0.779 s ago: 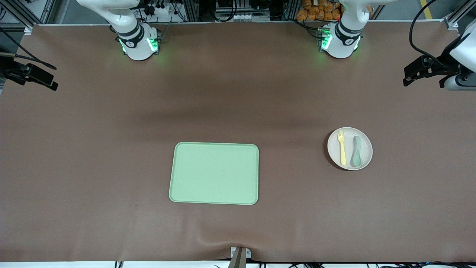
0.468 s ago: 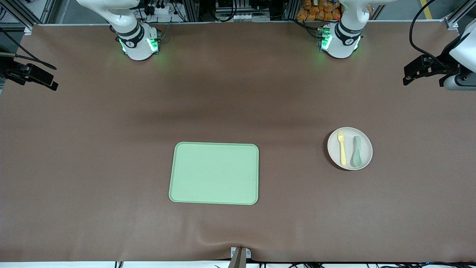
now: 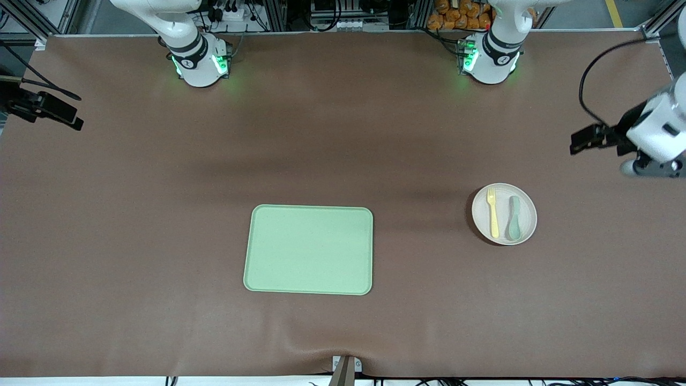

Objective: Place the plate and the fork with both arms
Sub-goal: 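Reach the left gripper down to the white plate's rim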

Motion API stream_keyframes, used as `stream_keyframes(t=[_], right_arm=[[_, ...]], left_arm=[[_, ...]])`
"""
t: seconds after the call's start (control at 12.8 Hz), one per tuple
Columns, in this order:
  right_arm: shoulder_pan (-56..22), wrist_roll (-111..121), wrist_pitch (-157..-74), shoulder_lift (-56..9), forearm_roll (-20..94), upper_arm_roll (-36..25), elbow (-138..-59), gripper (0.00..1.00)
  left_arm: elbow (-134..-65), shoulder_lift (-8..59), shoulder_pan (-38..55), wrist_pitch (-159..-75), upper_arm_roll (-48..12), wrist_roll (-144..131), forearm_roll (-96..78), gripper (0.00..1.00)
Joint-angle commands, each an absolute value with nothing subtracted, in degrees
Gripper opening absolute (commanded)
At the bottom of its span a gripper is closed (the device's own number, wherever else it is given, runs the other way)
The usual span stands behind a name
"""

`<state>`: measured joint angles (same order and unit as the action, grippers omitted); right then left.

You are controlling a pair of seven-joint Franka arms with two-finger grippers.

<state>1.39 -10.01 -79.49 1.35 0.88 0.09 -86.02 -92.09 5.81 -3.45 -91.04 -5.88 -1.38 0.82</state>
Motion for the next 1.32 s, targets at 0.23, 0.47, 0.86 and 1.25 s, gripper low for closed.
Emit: stream_keyframes(t=[0.23,0.47,0.86,1.25], right_arm=[[2.64,-9.93,-78.66,0.97,0.62,0.53,-84.99,1.00],[2.72,-9.93,-78.75,0.88,0.62,0.53,-84.99,1.00],[2.64,-9.93,-78.75,0.88,0.70,0.62,-84.90,1.00],[2.64,-9.93,-78.75,0.88,0.70,0.62,-84.90,1.00]], left_arm=[[-107.75,9.91,-8.96,-110.82,-6.42,-0.62,-1.04,1.00],[-110.11,15.81,-11.85,-118.10,-6.68,-0.35,-1.32,1.00],[-115.13,21.52,-12.65,-129.89,-6.68,-0.26,-3.33,0.77],[-115.40,26.89,-13.18,-135.08,-6.68,-0.26,-5.36,0.68]])
